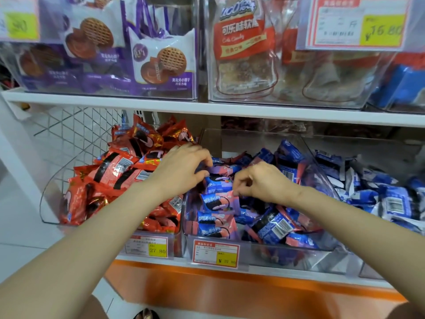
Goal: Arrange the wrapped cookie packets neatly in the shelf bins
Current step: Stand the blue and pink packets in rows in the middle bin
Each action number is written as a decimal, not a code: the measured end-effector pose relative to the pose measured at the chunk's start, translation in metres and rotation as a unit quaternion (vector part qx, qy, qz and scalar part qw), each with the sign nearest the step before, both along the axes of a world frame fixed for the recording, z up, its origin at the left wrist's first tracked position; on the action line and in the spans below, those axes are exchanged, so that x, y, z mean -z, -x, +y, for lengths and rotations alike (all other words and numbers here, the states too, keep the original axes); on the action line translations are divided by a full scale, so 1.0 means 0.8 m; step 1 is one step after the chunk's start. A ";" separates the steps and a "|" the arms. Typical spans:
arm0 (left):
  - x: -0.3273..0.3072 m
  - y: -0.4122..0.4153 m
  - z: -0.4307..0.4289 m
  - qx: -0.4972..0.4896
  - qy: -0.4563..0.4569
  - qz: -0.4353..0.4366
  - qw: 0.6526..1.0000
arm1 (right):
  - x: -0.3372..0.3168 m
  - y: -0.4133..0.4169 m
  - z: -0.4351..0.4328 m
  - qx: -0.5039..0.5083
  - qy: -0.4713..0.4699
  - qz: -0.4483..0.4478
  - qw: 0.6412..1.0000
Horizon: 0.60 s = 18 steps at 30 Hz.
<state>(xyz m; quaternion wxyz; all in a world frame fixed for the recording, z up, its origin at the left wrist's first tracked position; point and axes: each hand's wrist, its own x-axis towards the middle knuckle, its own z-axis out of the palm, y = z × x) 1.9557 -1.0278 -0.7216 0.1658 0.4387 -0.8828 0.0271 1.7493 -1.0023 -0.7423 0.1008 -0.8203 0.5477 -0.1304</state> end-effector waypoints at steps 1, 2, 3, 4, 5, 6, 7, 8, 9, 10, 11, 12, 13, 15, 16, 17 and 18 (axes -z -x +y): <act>0.000 0.001 0.000 -0.003 -0.001 0.008 1.000 | -0.003 0.005 0.000 -0.002 -0.016 -0.048 0.999; 0.000 0.002 0.000 -0.009 -0.001 0.022 1.000 | -0.008 0.010 0.001 -0.001 -0.035 -0.103 0.994; -0.001 0.003 0.001 -0.015 0.001 0.040 0.999 | -0.014 0.014 0.000 0.008 -0.050 -0.156 0.986; -0.002 0.003 0.000 -0.024 0.005 0.060 0.998 | -0.020 0.019 -0.001 0.025 -0.059 -0.204 0.977; -0.004 0.004 0.000 -0.034 0.009 0.079 0.996 | -0.026 0.023 -0.003 0.045 -0.062 -0.250 0.965; -0.006 0.005 0.000 -0.043 0.010 0.094 0.995 | -0.031 0.025 -0.006 0.066 -0.060 -0.293 0.952; -0.006 0.006 0.000 -0.047 0.009 0.102 0.994 | -0.034 0.028 -0.011 0.084 -0.051 -0.330 0.939; -0.006 0.007 -0.001 -0.048 0.007 0.103 0.993 | -0.035 0.029 -0.017 0.102 -0.035 -0.353 0.930; -0.005 0.009 -0.002 -0.050 0.005 0.099 0.994 | -0.035 0.029 -0.023 0.121 -0.017 -0.353 0.927; -0.004 0.012 -0.003 -0.055 0.005 0.090 0.994 | -0.033 0.028 -0.029 0.142 0.002 -0.340 0.930; -0.002 0.015 -0.004 -0.060 0.008 0.078 0.995 | -0.030 0.026 -0.036 0.164 0.017 -0.320 0.933; 0.001 0.017 -0.006 -0.062 0.015 0.067 0.996 | -0.027 0.025 -0.044 0.184 0.029 -0.293 0.938; 0.003 0.019 -0.007 -0.061 0.022 0.055 0.996 | -0.024 0.023 -0.050 0.205 0.036 -0.249 0.946; 0.005 0.022 -0.009 -0.059 0.024 0.034 0.997 | -0.017 0.017 -0.057 0.242 0.044 -0.100 0.964; 0.006 0.022 -0.010 -0.056 0.021 0.025 0.998 | -0.014 0.016 -0.058 0.255 0.059 -0.026 0.965; 0.006 0.022 -0.010 -0.050 0.018 0.019 0.998 | -0.013 0.014 -0.056 0.266 0.078 0.024 0.961; 0.007 0.022 -0.012 -0.044 0.014 0.015 0.999 | -0.012 0.013 -0.055 0.273 0.099 0.047 0.956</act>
